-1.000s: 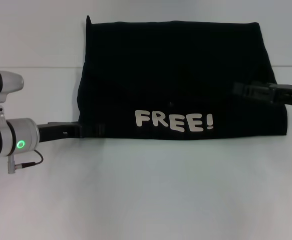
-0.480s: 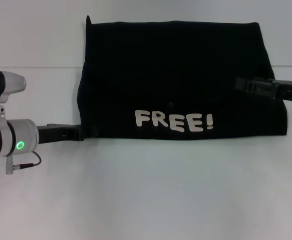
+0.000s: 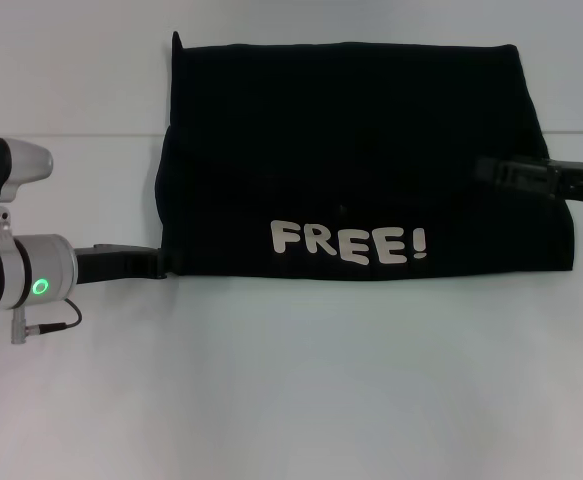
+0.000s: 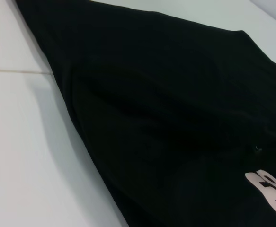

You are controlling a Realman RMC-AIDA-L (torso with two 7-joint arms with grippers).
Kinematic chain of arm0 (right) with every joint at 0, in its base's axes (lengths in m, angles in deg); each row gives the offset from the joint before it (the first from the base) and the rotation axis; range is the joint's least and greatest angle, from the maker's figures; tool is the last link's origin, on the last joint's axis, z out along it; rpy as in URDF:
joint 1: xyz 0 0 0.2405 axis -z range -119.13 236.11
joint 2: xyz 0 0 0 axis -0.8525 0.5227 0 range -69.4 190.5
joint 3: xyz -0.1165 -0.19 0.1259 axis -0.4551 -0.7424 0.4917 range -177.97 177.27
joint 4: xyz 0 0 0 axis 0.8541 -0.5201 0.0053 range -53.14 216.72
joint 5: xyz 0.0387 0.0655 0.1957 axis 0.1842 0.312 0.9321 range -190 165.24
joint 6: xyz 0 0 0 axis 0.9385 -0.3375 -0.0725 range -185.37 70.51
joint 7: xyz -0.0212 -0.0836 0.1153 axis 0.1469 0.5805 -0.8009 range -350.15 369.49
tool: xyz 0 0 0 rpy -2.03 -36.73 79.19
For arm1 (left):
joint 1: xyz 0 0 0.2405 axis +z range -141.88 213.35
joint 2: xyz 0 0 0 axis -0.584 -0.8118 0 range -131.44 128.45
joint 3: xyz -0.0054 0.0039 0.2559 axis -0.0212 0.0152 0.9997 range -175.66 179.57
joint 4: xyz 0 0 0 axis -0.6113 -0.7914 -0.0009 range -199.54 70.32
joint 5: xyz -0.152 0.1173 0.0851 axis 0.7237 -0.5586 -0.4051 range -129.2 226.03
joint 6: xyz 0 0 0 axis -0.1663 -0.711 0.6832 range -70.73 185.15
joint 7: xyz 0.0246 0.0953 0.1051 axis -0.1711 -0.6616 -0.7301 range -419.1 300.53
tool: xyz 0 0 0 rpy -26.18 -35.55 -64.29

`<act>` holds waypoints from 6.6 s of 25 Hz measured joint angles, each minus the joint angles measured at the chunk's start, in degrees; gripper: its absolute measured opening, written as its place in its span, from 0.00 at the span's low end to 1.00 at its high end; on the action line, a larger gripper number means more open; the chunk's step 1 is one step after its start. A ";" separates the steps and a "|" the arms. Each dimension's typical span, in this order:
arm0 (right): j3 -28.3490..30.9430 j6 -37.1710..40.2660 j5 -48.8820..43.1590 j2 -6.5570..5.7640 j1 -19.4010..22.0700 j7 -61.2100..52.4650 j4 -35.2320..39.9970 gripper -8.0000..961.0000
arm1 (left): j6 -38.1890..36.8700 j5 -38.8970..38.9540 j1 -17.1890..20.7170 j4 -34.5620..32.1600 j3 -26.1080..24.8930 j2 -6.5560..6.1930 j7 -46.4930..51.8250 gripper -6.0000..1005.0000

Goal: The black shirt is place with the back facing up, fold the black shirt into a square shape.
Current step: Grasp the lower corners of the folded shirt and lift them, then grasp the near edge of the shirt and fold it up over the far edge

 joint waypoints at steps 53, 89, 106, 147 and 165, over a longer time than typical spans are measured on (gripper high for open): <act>-7.80 -20.50 -15.34 1.28 -0.60 -14.78 -1.50 0.80 | -0.58 -0.54 -1.59 0.15 -0.86 -1.07 0.78 0.01; -2.14 1.39 -13.90 -0.17 7.34 -5.61 6.06 0.05 | -21.05 -0.31 5.08 -9.71 -6.72 -0.73 2.56 0.01; 4.48 24.14 -14.22 -1.00 20.25 11.15 9.76 0.05 | -50.74 -3.29 11.54 -14.55 -13.75 -1.59 -1.86 0.01; 13.30 11.32 -14.54 -2.08 6.05 8.98 3.59 0.05 | -25.36 -9.14 -5.92 0.44 -17.37 -7.91 -2.34 0.01; 11.50 -9.05 -14.38 -2.36 -0.99 4.20 -1.97 0.05 | -10.93 -9.18 -7.51 0.64 -11.23 -7.34 -0.82 0.01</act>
